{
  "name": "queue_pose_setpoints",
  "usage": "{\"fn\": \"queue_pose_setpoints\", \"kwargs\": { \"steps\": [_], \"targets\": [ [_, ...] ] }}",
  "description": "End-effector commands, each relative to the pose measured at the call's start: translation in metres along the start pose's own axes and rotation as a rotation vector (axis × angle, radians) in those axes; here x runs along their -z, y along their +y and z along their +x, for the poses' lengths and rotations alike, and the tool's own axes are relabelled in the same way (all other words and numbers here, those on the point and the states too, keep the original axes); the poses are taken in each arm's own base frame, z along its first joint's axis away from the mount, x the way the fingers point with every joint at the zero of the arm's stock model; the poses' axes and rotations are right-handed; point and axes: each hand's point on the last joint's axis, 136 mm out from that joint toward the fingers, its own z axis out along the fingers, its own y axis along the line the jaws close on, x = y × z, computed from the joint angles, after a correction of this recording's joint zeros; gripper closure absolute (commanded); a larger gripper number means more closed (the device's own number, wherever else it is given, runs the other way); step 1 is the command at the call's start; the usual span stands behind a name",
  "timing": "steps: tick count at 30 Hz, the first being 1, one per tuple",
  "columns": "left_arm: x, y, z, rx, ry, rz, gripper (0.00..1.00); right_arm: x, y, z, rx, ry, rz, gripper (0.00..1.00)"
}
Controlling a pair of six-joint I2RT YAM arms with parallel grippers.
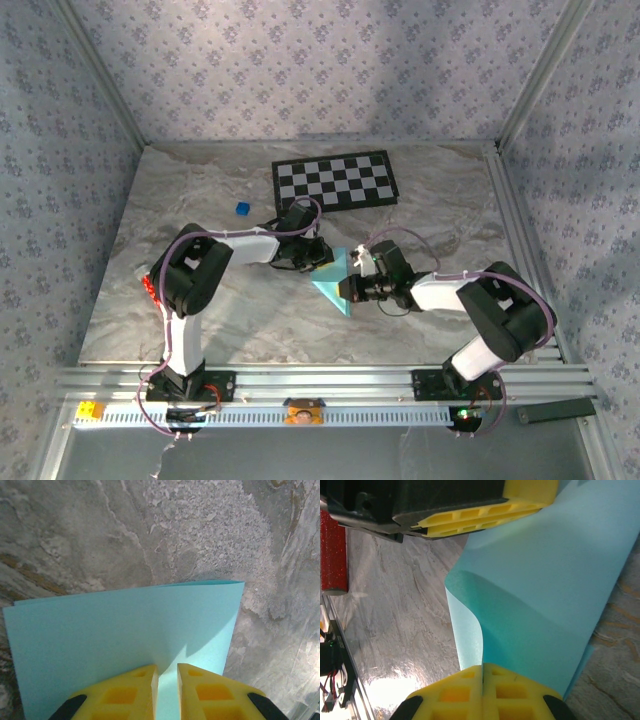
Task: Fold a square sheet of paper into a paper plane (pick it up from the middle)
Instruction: Third fold the triangle at the center of the table.
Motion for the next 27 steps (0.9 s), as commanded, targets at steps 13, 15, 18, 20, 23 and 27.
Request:
{"fn": "queue_pose_setpoints", "kwargs": {
  "steps": [13, 15, 18, 20, 23, 27],
  "targets": [
    [-0.007, 0.013, 0.0061, 0.009, 0.038, -0.042, 0.82, -0.0004, -0.0121, 0.0036, -0.015, 0.038, 0.059, 0.97],
    [-0.007, 0.0135, 0.0058, 0.01, 0.037, -0.044, 0.82, -0.0005, -0.0111, 0.0022, -0.012, 0.039, 0.058, 0.97],
    [-0.0075, 0.0133, 0.0061, 0.009, 0.039, -0.043, 0.82, -0.0006, -0.0096, 0.001, -0.005, 0.043, 0.056, 0.97],
    [-0.0071, 0.0128, 0.0059, 0.008, 0.038, -0.042, 0.82, -0.0005, -0.0092, -0.0002, -0.001, 0.044, 0.058, 0.97],
    [-0.0079, 0.0138, 0.0061, 0.009, 0.038, -0.045, 0.82, -0.0004, -0.0077, -0.0011, 0.005, 0.049, 0.052, 0.97],
    [-0.0087, 0.0149, 0.0069, 0.006, 0.043, -0.048, 0.82, -0.0008, -0.0086, -0.0037, 0.008, 0.052, 0.051, 0.97]
  ]
}}
